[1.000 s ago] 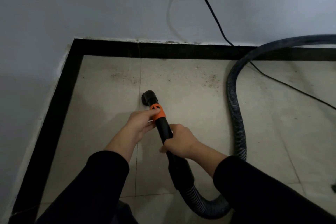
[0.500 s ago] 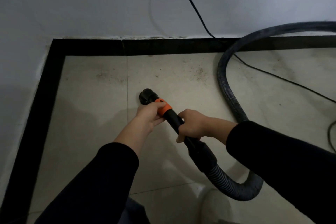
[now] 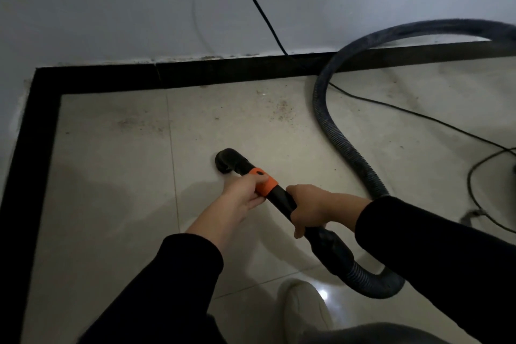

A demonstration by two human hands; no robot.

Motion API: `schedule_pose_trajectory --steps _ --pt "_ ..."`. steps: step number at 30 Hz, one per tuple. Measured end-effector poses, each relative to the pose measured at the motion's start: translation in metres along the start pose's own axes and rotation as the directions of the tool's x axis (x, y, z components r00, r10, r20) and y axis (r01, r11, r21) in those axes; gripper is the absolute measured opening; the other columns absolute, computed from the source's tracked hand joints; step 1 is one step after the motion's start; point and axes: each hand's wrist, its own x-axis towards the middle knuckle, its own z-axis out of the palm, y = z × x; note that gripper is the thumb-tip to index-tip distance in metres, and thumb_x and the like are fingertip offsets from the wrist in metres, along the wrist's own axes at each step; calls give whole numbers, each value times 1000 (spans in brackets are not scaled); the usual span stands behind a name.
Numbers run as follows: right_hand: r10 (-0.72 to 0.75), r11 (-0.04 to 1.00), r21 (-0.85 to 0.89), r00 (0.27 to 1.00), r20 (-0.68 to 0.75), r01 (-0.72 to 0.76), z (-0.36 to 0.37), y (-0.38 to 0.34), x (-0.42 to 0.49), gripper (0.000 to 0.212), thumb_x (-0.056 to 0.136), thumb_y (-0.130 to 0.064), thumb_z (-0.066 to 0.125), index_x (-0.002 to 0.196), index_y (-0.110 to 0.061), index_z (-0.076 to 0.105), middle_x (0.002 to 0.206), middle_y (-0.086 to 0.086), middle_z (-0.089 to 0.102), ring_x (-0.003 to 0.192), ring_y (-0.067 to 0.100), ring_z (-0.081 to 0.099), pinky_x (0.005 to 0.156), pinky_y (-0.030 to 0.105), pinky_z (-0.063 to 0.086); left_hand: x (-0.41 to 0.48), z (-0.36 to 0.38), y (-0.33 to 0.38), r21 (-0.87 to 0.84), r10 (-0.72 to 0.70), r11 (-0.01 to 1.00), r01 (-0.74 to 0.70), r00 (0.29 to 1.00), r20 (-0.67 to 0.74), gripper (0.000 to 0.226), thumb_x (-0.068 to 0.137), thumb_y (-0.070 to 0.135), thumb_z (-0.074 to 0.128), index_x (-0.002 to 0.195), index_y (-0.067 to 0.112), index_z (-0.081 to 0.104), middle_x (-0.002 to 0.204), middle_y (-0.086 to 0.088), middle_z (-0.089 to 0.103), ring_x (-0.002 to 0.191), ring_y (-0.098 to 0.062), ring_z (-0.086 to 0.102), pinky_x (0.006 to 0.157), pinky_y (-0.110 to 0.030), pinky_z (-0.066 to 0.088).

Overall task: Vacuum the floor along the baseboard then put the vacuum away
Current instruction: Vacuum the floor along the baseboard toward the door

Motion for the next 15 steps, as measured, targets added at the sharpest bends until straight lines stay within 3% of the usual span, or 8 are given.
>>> schedule_pose_trajectory --steps 6,12,15 --pt "-16 1000 15 1000 -22 16 -3 -32 9 42 74 -11 78 102 -15 46 97 5 55 85 24 57 59 30 49 5 -18 19 -79 2 997 -4 1000 -21 49 88 4 65 134 4 45 122 -14 53 111 -30 56 84 -36 52" --pt "-21 999 45 1000 -21 22 -15 -64 30 41 76 -9 77 103 -12 46 82 3 51 79 27 58 51 34 51 21 -37 42 -129 37 991 -46 997 -71 50 89 5 65 134 4 44 130 -17 52 117 -33 55 86 -37 52" --pt "-44 998 52 999 -20 45 -20 -72 41 40 76 -9 77 103 -11 46 83 4 52 82 28 61 62 39 57 29 -45 51 -138 63 988 -72 996 -66 50 89 5 64 134 4 45 134 -17 49 121 -33 52 89 -38 52"
